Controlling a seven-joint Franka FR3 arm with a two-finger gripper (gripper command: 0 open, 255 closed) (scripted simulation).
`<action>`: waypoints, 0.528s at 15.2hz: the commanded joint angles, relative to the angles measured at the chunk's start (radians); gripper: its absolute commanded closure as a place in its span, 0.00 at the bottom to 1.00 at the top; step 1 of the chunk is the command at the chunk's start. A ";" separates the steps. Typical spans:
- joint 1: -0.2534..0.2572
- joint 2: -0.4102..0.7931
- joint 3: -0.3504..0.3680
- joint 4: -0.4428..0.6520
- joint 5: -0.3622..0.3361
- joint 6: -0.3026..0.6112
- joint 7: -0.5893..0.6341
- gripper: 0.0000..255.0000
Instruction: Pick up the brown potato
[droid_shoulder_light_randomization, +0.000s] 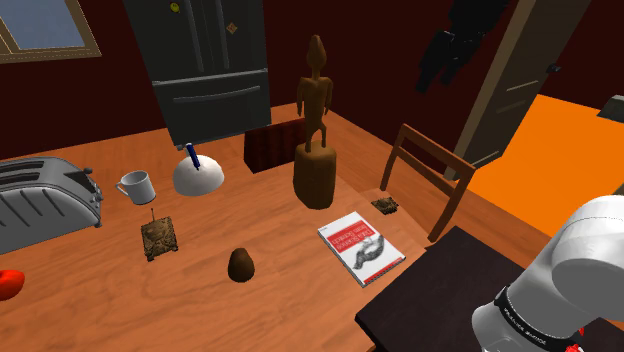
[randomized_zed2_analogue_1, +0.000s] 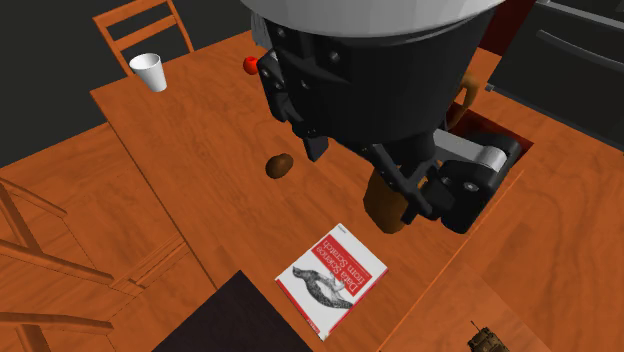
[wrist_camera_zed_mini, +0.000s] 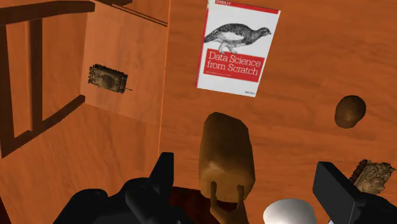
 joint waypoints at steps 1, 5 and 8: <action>0.000 0.000 0.000 0.000 0.000 0.000 0.000 0.00; 0.049 0.120 0.002 0.013 -0.051 0.120 -0.149 0.00; 0.082 0.211 0.008 0.030 -0.089 0.205 -0.253 0.00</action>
